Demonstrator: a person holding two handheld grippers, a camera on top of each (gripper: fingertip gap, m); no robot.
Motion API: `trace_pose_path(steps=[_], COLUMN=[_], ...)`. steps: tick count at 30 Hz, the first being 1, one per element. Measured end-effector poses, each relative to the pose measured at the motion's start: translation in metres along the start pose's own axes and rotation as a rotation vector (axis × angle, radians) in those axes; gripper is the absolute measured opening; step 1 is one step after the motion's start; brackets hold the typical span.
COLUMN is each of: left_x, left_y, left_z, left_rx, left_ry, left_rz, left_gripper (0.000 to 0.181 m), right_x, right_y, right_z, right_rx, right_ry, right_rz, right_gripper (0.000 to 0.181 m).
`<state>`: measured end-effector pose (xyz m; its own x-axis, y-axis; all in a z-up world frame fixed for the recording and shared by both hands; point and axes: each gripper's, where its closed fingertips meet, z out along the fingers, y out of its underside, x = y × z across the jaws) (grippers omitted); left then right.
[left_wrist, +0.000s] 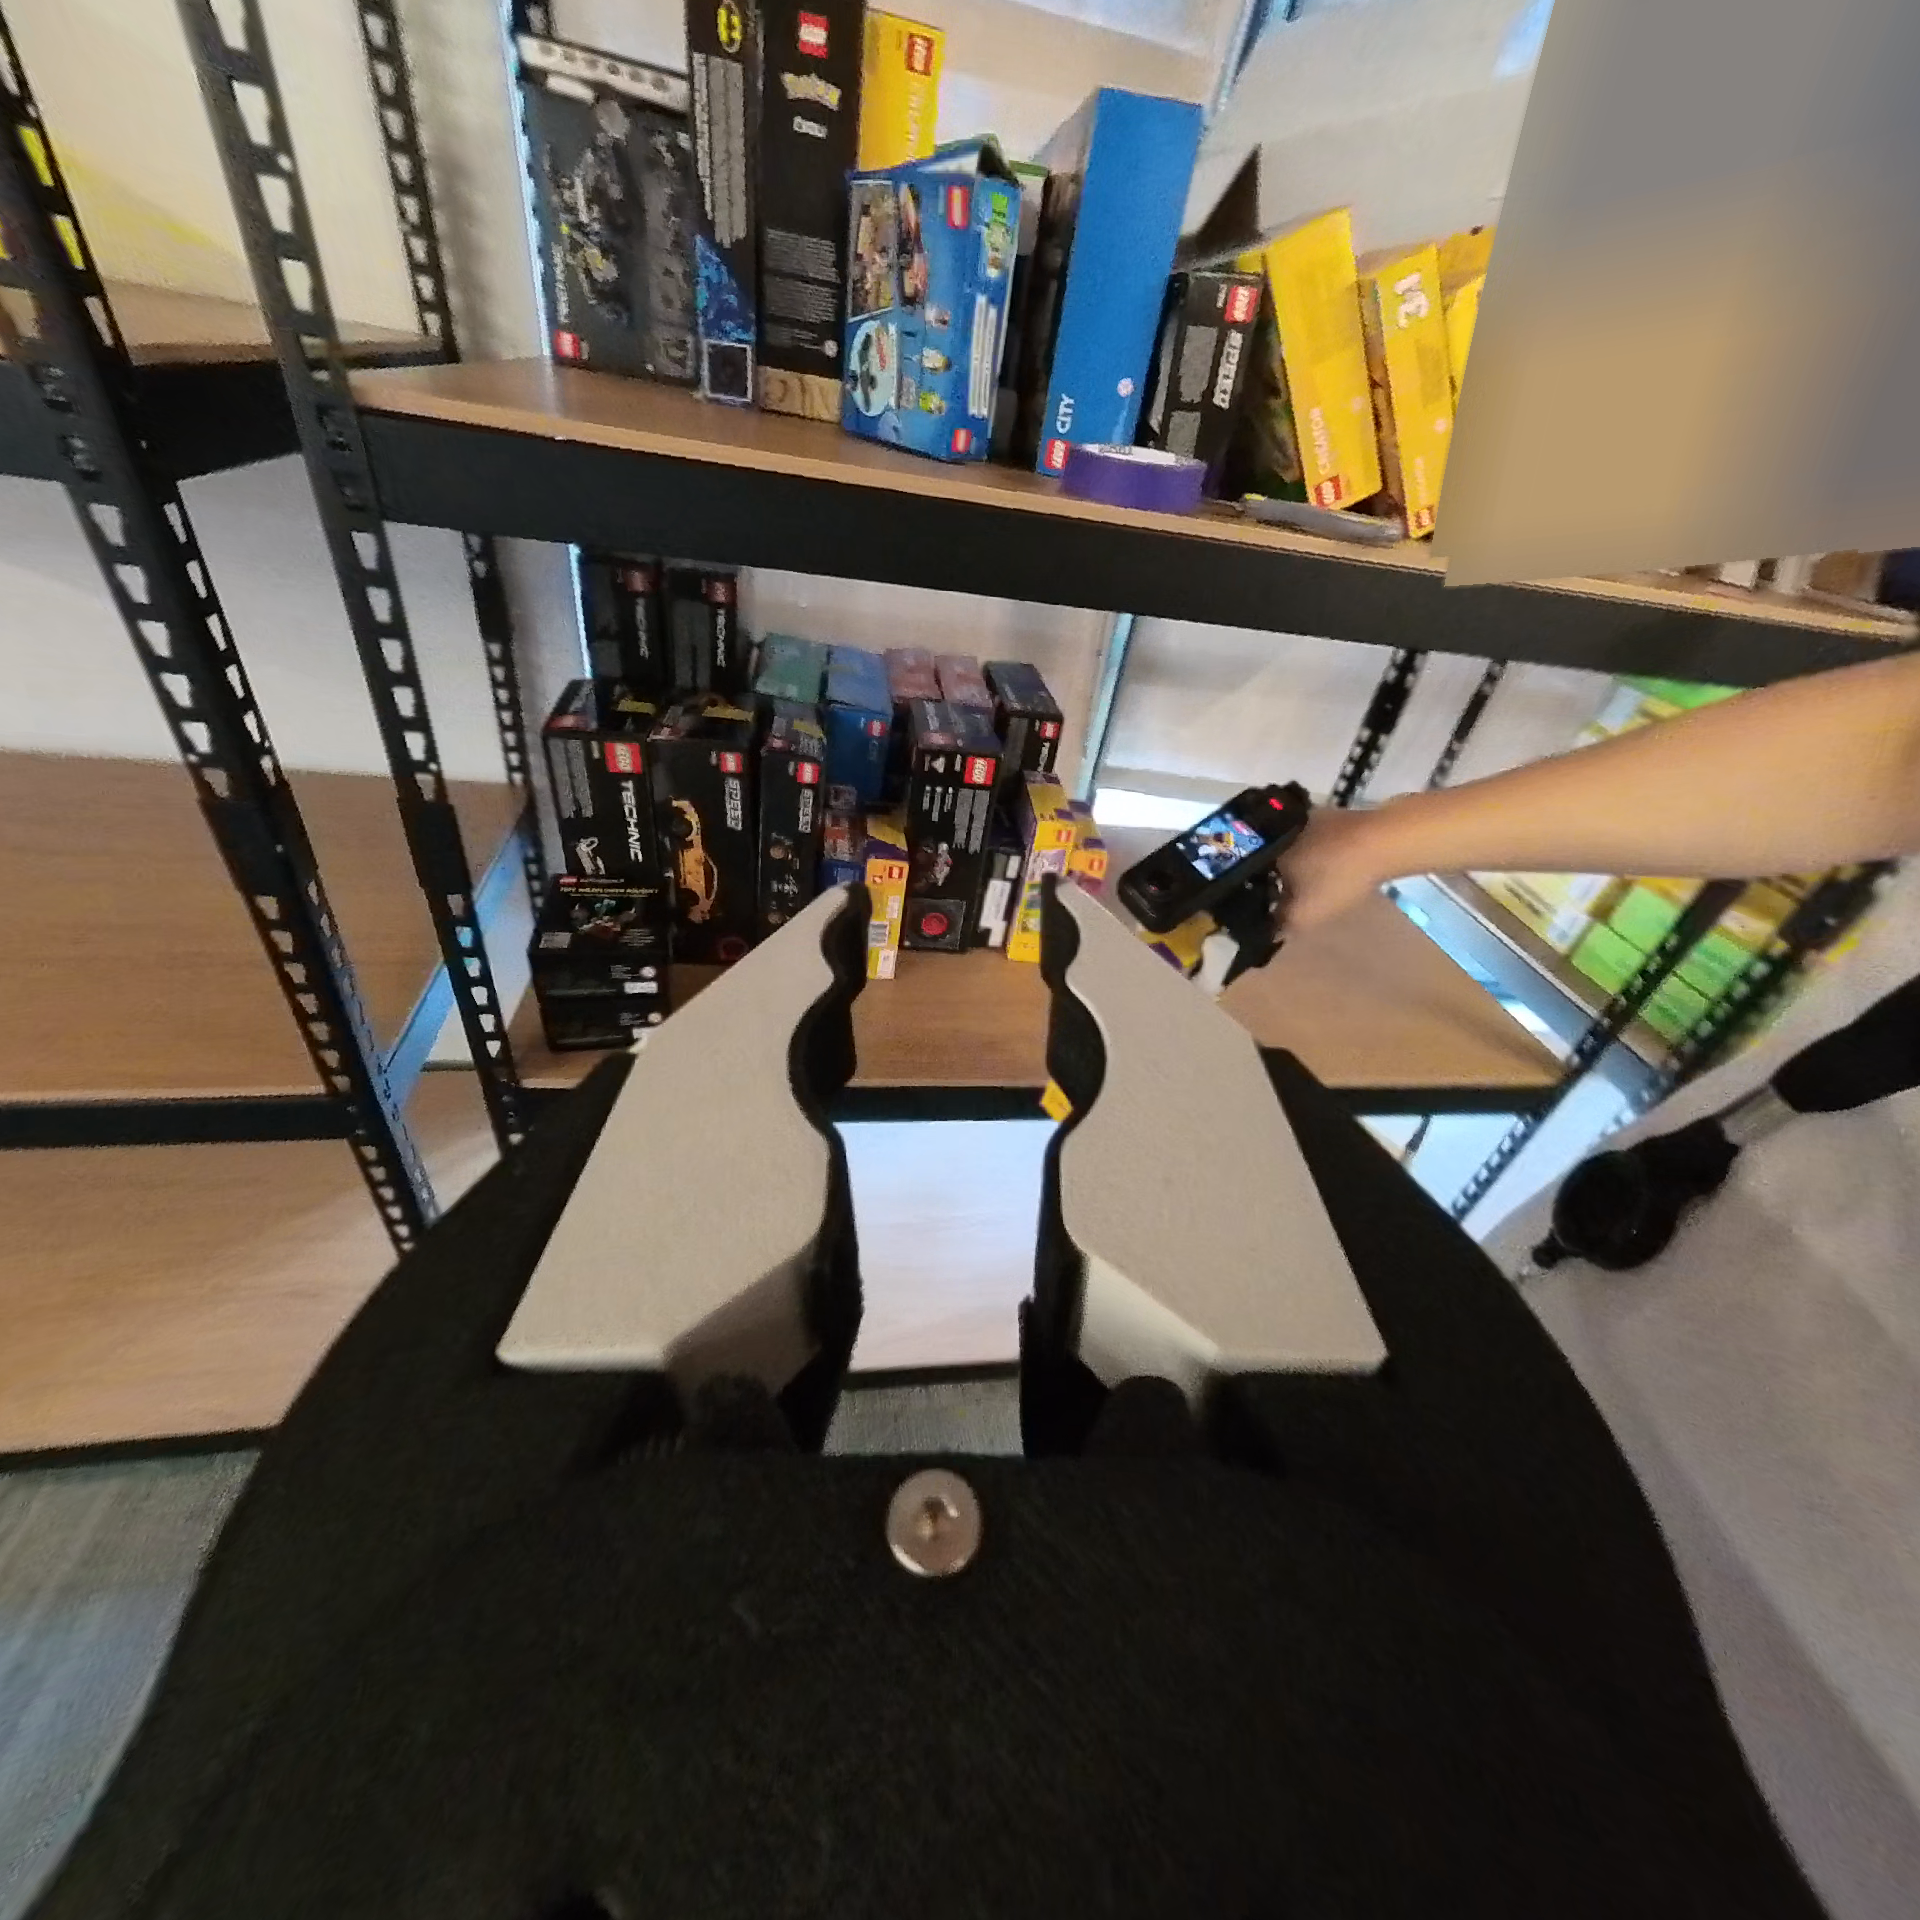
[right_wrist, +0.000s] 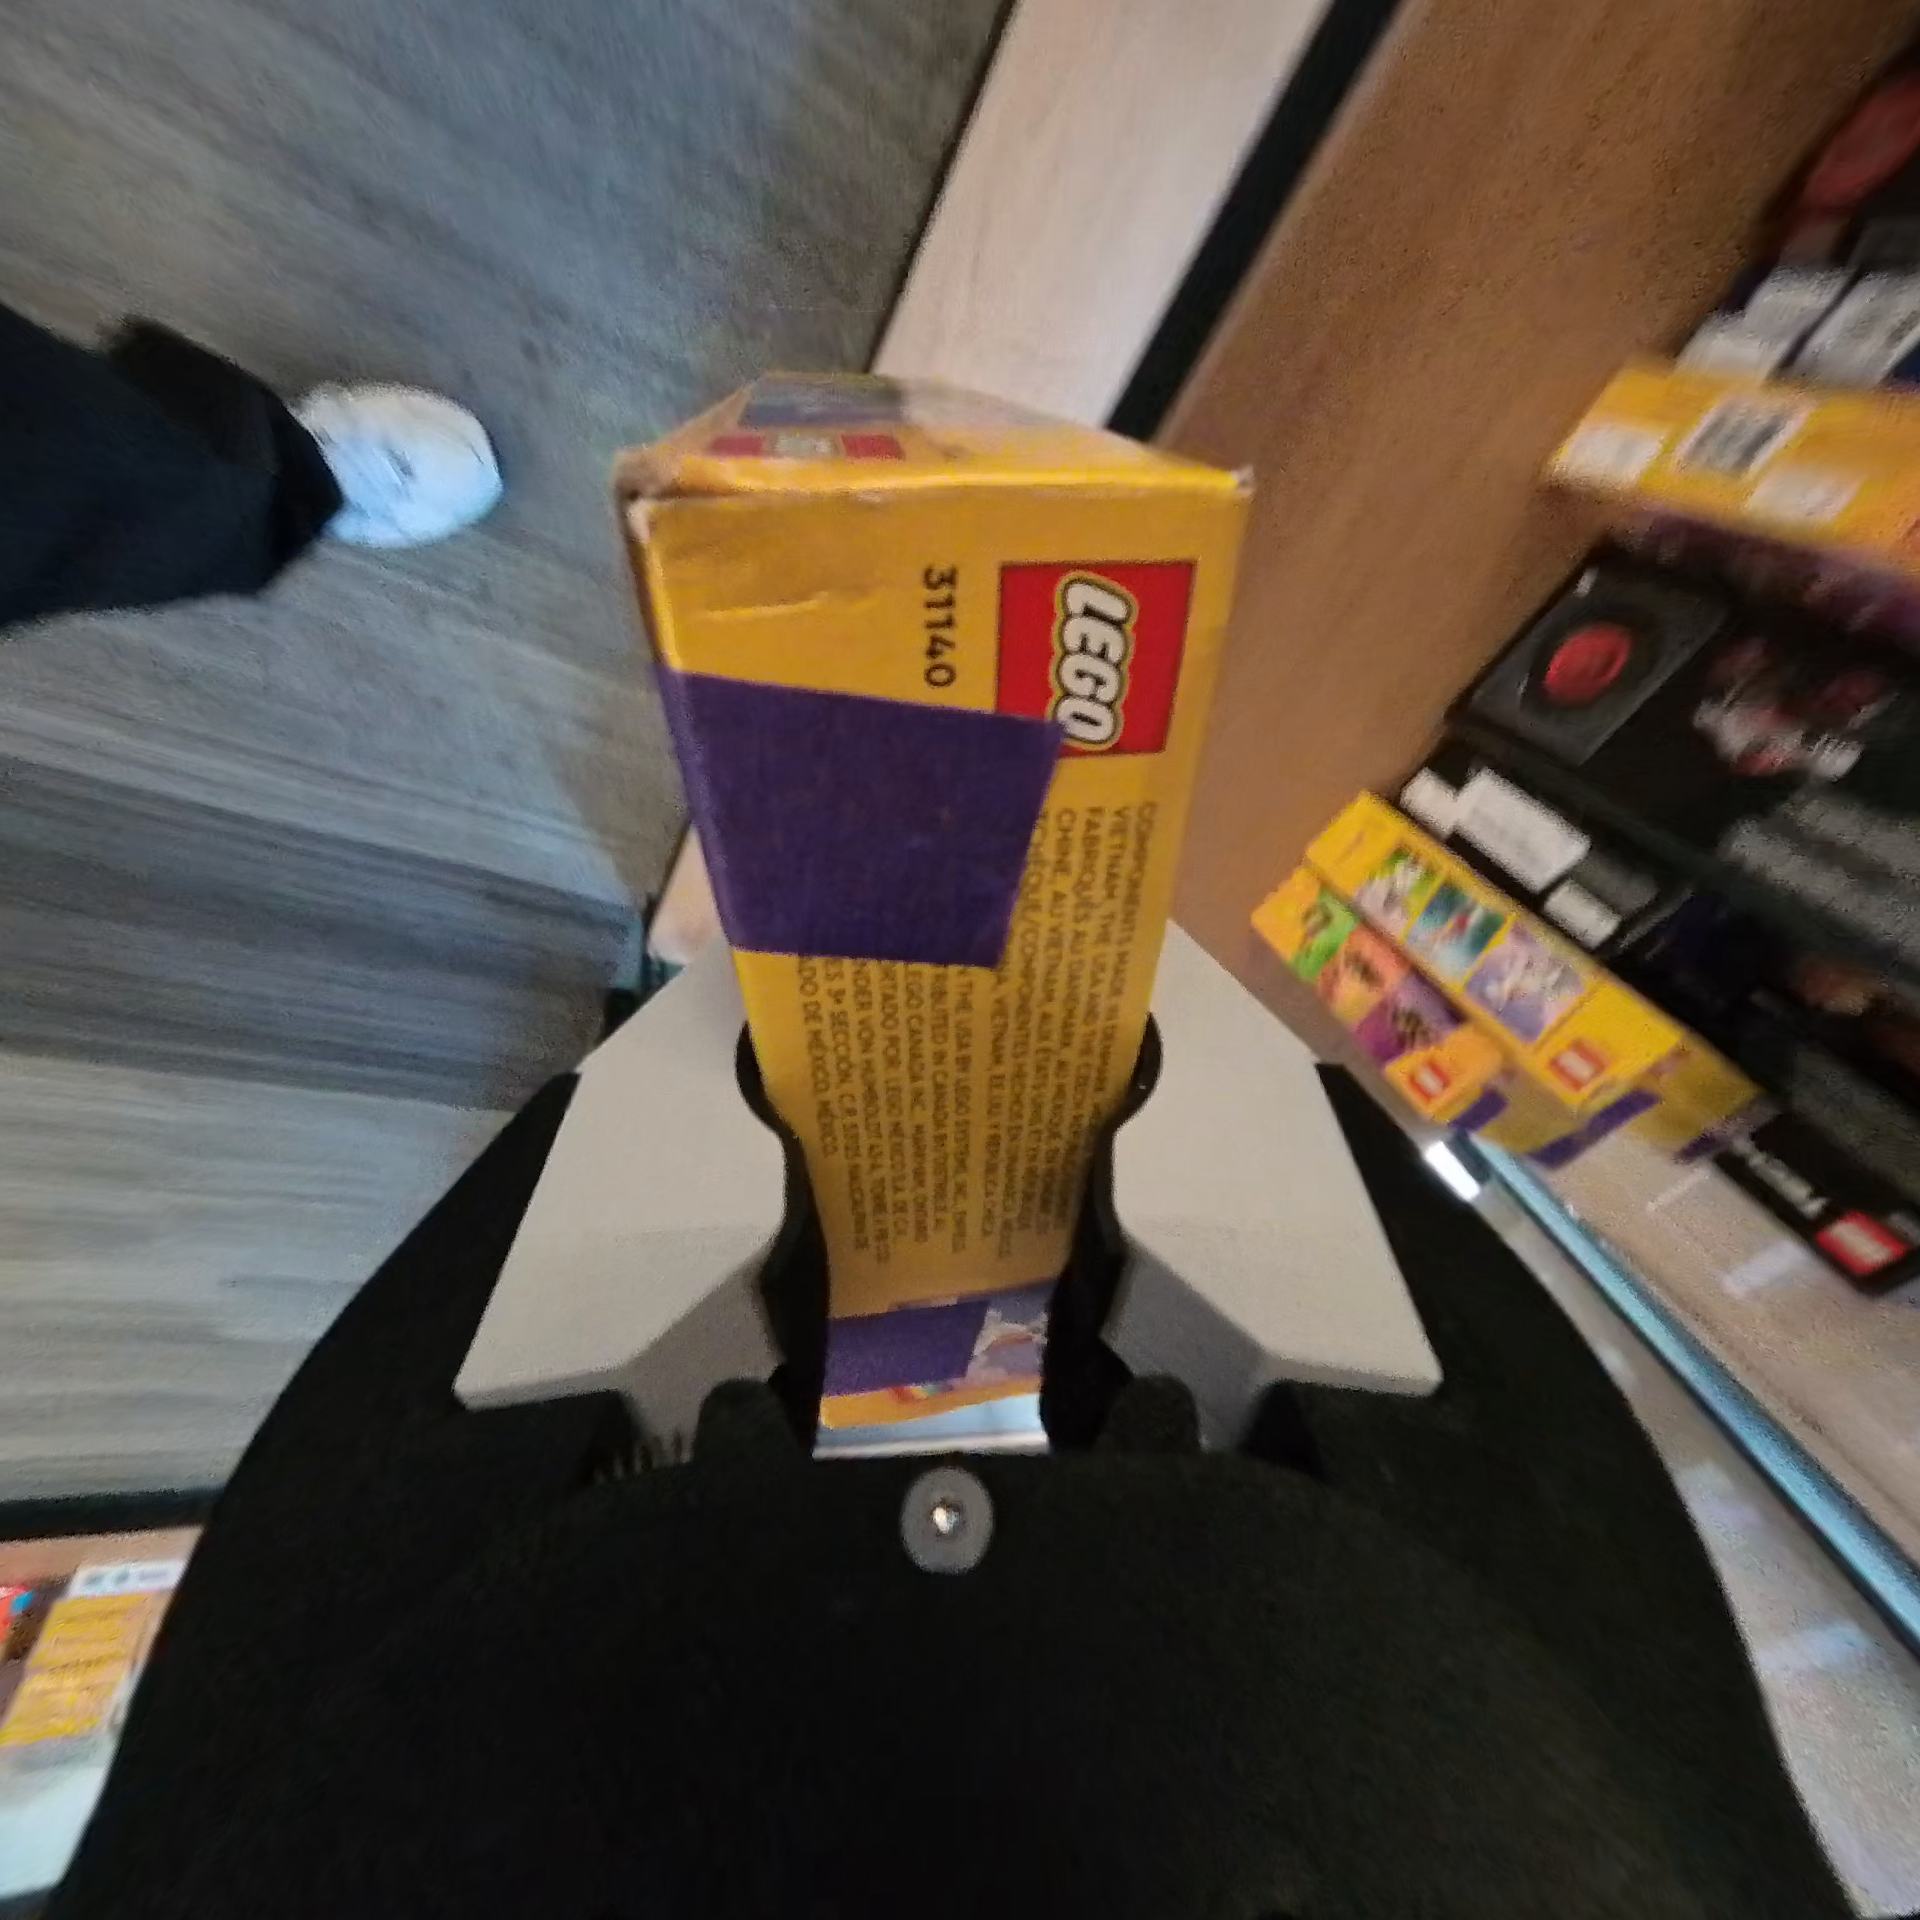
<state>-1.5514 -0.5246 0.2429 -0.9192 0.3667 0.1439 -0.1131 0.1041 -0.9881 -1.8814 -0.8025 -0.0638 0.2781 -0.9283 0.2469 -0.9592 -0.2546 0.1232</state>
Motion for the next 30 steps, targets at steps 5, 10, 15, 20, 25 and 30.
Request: trace_pose_path(steps=[5, 10, 15, 20, 25, 30], left_x=[0.057, 0.102, 0.136, 0.158, 0.169, 0.17], left_y=[0.019, 0.021, 0.002, 0.002, 0.006, -0.001], left_z=[0.029, 0.055, 0.068, 0.079, 0.096, 0.119], left_rx=[0.031, -0.03, -0.022, -0.039, -0.065, -0.097], left_ry=[-0.179, -0.252, -0.286, -0.327, -0.325, -0.301], left_rz=[-0.038, -0.032, -0.005, -0.007, -0.016, 0.017], left_gripper=[0.031, 0.031, 0.031, 0.03, 0.03, 0.03], right_x=[0.031, 0.05, 0.064, 0.073, 0.088, 0.094], right_y=[0.135, 0.211, 0.246, 0.266, 0.275, 0.275], right_z=[0.049, 0.088, 0.118, 0.127, 0.132, 0.134], right_rx=[-0.118, -0.16, -0.07, -0.01, -0.015, -0.016], right_ry=[0.006, 0.014, -0.012, -0.021, 0.082, 0.12], right_rz=[0.02, 0.021, 0.073, 0.007, -0.211, -0.146], right_gripper=[0.053, 0.054, 0.054, 0.055, 0.061, 0.075])
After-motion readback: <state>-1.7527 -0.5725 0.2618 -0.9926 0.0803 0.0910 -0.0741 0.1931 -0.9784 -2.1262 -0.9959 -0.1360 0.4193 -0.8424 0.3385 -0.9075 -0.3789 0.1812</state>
